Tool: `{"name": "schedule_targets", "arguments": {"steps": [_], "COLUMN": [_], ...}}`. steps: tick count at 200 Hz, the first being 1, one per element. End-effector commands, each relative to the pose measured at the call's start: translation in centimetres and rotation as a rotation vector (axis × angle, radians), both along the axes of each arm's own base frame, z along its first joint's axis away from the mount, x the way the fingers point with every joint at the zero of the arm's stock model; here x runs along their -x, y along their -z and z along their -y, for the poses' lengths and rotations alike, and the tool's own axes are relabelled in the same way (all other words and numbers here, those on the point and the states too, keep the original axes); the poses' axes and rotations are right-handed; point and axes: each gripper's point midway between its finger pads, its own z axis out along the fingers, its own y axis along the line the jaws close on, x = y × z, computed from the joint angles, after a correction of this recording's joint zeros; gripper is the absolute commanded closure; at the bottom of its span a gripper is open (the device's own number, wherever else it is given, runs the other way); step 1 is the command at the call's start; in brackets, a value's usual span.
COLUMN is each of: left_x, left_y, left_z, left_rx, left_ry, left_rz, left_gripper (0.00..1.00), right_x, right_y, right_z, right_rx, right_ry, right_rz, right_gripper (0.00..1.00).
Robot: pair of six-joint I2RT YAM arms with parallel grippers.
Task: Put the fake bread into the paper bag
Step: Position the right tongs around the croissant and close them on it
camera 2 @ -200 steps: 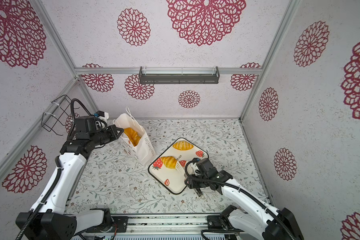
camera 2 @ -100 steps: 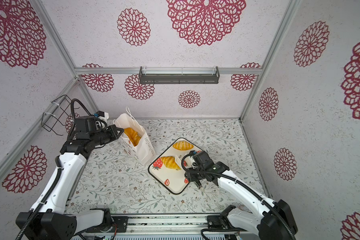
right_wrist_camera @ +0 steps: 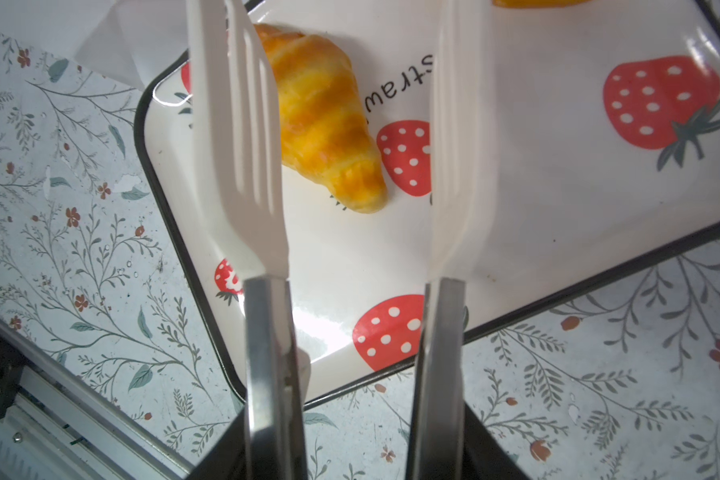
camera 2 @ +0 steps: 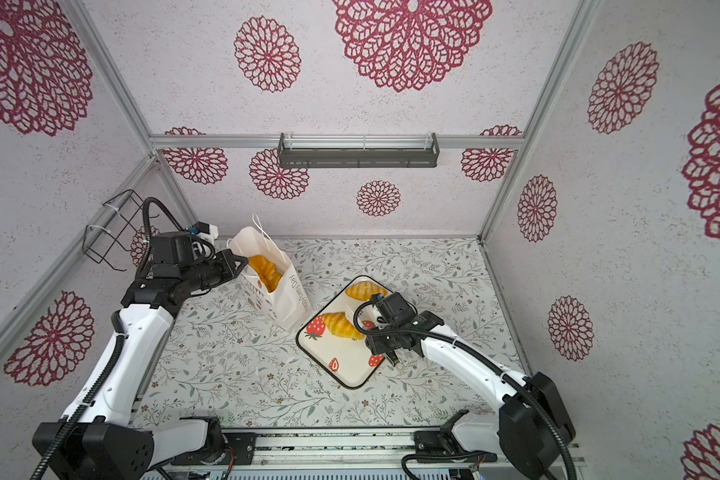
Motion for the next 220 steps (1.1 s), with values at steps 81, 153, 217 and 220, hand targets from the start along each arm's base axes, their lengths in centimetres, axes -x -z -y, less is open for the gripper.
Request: {"name": "schedule_targets", "arguments": {"steps": [81,153,217,220], "left_x": [0.0,-0.4,-0.3,-0.3], "left_y": [-0.4,-0.6,-0.7,-0.7], "left_z": [-0.2,-0.1,0.0,0.0], "left_rx": [-0.025,-0.012,-0.011,-0.011], "left_ry": [-0.005,0.0,0.003,0.004], "left_rz": [0.033,0.027,0.029,0.029], "left_gripper": [1.0,1.0,1.0,1.0], "right_x": [-1.5,-1.4,-0.8,-0.8], "right_y": [-0.1,1.2,2.6,2.8], "right_z": [-3.3,-4.9,-5.9,-5.9], "right_rx": [-0.032,0.025,0.077,0.083], "right_ry": [-0.084,-0.15,-0.204,-0.206], "right_rz": [0.022,0.012,-0.015,-0.017], "right_gripper": [0.53,0.51,0.5,0.5]}}
